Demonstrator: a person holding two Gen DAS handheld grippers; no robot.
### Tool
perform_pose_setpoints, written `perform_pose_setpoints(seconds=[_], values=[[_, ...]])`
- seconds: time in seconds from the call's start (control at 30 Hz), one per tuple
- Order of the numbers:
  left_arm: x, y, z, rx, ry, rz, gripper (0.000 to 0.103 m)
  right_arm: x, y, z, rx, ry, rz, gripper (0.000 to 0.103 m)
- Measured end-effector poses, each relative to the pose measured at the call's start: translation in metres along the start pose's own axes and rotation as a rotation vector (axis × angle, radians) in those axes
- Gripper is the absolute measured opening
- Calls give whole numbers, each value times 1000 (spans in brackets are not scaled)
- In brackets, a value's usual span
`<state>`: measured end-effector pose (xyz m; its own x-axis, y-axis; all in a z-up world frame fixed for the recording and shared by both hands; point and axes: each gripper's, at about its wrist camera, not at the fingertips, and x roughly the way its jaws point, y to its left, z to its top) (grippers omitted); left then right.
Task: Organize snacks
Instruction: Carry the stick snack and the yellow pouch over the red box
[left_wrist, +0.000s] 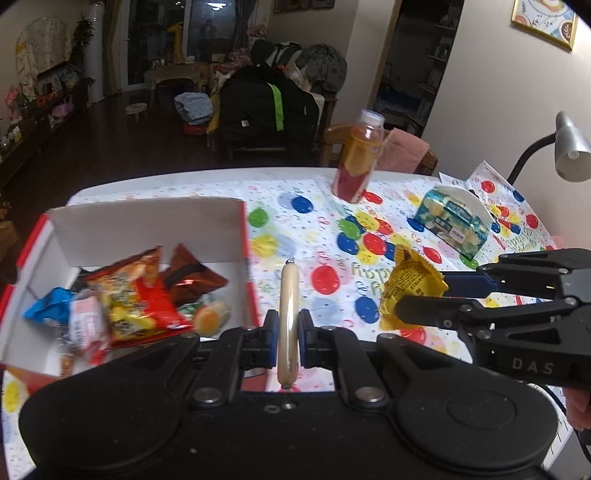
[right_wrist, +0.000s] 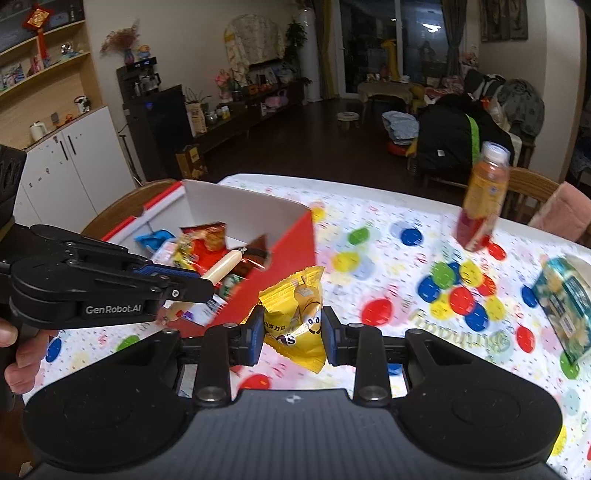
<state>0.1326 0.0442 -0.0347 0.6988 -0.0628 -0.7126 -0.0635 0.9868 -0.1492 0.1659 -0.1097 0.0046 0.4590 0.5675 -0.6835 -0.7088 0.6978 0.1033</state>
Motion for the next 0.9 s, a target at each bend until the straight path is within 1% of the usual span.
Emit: perform_pose_setpoints(seconds=[0.23,0.47,0.67,0.9], values=[[-25,34,-5,-24,-27,14,8,14,41,16,-36,-12,28,31],[-41,71,-8,-50,-46,46,8,39,71,32,-48,-8,47,31],[-45,104,-11,-71,-46,89,8,68,86,41,-52,21,33,31],[-36,141,-7,-94,-27,139,8,103,87,42,-36,79,-2,31]])
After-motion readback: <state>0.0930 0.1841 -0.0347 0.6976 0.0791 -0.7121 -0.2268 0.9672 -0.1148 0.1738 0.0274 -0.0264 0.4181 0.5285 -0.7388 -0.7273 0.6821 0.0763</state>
